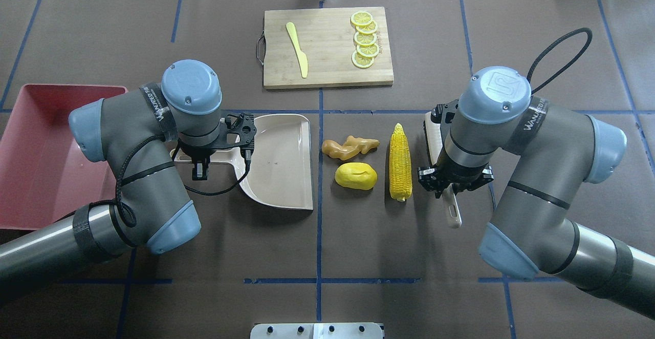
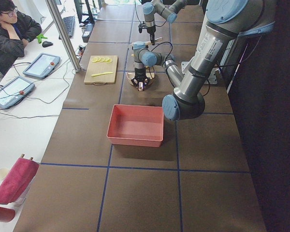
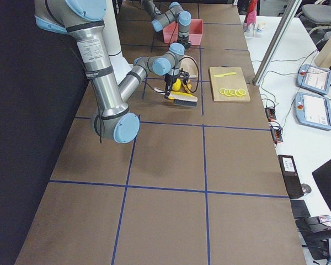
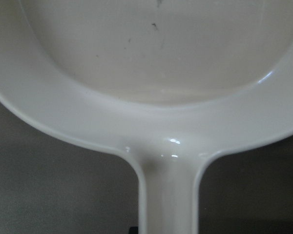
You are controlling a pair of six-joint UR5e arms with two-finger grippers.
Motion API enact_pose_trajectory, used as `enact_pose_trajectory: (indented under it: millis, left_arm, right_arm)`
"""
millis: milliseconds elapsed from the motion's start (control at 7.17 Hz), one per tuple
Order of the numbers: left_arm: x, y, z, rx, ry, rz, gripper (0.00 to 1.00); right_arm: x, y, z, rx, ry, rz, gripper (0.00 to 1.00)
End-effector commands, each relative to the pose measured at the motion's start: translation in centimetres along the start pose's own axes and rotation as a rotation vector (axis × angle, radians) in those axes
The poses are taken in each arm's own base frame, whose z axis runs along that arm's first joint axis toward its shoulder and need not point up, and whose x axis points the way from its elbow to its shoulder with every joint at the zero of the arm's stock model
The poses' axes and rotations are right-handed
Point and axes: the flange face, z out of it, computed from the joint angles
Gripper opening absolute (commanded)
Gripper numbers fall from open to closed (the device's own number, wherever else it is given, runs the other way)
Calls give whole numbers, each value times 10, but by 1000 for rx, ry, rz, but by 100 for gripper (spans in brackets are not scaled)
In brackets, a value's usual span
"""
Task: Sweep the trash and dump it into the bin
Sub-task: 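Sweep the corn, pepper and ginger into the dustpan with the right gripper's brush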
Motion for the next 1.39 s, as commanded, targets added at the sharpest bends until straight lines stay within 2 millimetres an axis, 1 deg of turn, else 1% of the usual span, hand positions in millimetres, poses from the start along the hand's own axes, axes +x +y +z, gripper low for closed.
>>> enact_pose_trajectory:
  millis: [0,139,418,558,697,837,976,1116,1255]
  left_arm:
    - [0,0,-1,0,-1,-4,2]
    - [0,1,-1,-2,0,-8,2]
    - [0,0,-1,0,0,-18,2]
    - [3,-2,0,-1,2,-25,2]
    - [3,-3,0,0,2,-25,2]
    - [4,-3,0,0,3,-24,2]
    - [4,-3,0,0,3,-24,2]
    - [6,-6,0,4,4,-20,2]
    - [6,-7,0,4,4,-20,2]
  right_arm:
    - [-25,-5,12,-1,19,-12,0]
    - [-41,0,15,-8,15,-23,0]
    - [-57,10,32,-19,36,-47,0]
    - [-75,4,32,-20,34,-51,0]
    - [-90,1,27,-17,25,-54,0]
    - [-98,4,24,-16,13,-65,0]
    - [-112,10,19,-14,-3,-46,0]
    - [-142,7,7,-9,-24,-40,0]
    - [-159,7,9,-15,-24,-47,0]
